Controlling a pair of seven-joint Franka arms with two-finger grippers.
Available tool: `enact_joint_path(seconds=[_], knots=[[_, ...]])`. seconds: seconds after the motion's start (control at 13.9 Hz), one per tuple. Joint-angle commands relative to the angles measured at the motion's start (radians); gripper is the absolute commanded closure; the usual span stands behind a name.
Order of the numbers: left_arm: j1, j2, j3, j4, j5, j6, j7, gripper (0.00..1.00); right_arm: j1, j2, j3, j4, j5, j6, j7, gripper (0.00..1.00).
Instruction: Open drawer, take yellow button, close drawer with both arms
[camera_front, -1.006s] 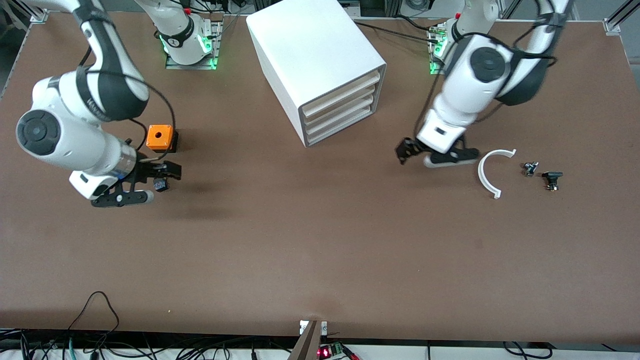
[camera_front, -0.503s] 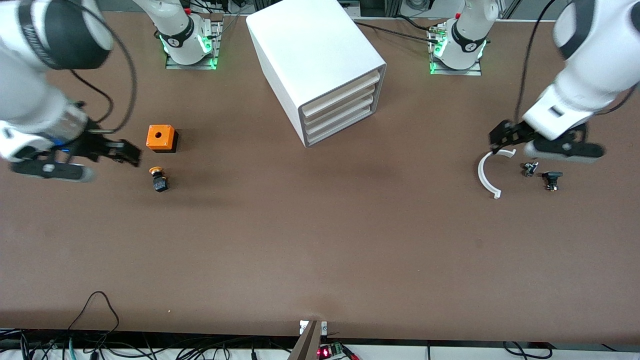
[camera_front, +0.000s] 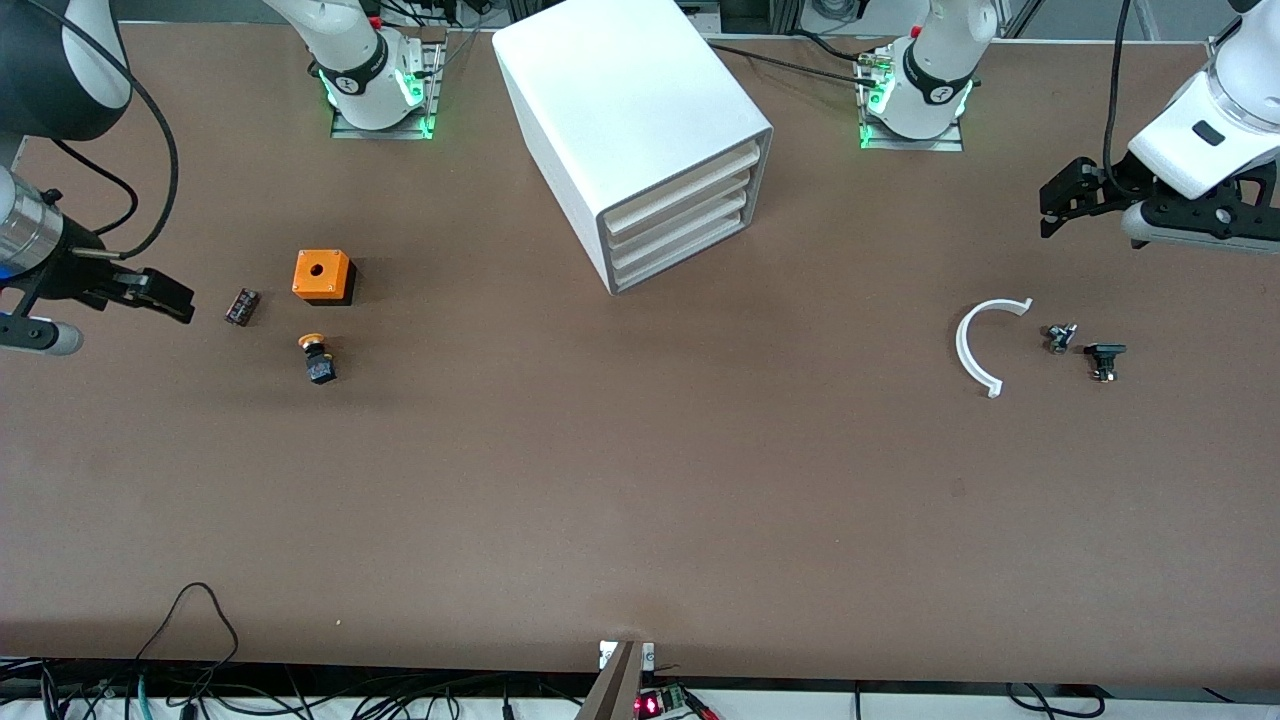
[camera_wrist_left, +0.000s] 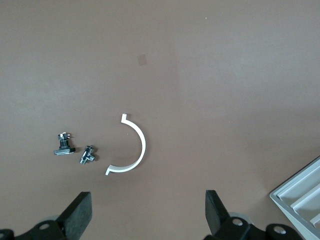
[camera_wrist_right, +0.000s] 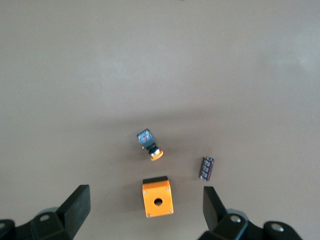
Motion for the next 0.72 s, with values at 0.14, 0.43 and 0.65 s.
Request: enact_joint_path(seconds=[0.14,0.43,0.65], knots=[[0.000,0.049,0.000,0.057,0.009,-0.035,0.023,0.00,0.012,-0.041,-0.063,-0.042,0.007,-0.070,-0.117,0.00],[0.015,0.051,0.002,0.059,0.008,-0.033,0.023,0.00,0.015,-0.104,-0.066,-0.108,0.009,-0.061,-0.180,0.00],[0.015,0.051,0.002,0.059,-0.009,-0.033,0.023,0.00,0.015,-0.150,-0.050,-0.169,0.009,-0.026,-0.151,0.00]])
